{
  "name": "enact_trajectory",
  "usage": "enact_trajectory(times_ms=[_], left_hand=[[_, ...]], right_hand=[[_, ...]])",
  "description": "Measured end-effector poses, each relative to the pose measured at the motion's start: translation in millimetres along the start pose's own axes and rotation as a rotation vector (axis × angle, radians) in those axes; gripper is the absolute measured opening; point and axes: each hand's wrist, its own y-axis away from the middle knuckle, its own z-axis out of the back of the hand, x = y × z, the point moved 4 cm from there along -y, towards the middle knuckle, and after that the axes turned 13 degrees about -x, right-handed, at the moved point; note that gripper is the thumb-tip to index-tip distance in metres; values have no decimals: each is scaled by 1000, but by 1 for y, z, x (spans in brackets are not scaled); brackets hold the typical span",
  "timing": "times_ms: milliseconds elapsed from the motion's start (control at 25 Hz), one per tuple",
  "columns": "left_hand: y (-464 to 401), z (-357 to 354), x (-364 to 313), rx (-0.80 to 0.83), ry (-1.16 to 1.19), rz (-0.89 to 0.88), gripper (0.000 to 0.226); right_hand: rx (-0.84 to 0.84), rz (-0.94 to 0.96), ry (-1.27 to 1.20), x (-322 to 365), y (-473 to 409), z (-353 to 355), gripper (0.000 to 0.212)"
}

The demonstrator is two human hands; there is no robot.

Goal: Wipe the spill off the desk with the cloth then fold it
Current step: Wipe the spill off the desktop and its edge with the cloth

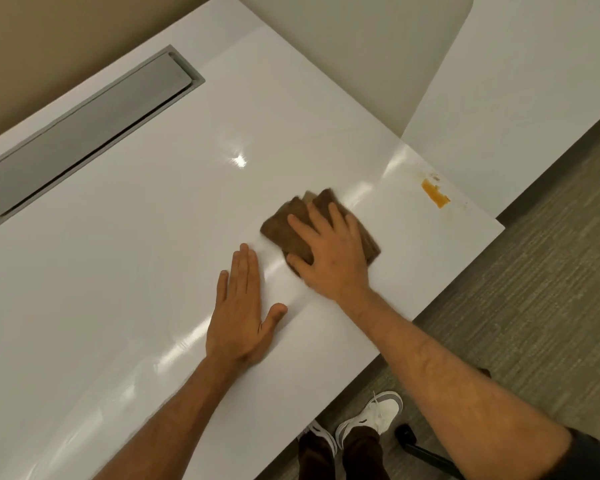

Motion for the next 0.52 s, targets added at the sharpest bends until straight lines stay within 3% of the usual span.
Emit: enact_trajectory(times_ms=[200, 280, 400, 520], left_hand=[[1, 4, 0, -28, 53, 18, 98], [2, 3, 0, -12, 5, -1, 97], [1, 2, 0, -2, -26, -6, 97], [1, 4, 1, -1, -11, -4, 97]], right_hand=[[71, 293, -117, -12, 79, 13, 55], [-2, 192, -90, -55, 74, 30, 55], [-166, -114, 10, -111, 71, 61, 51], [-133, -263, 46, -86, 99, 55, 57]])
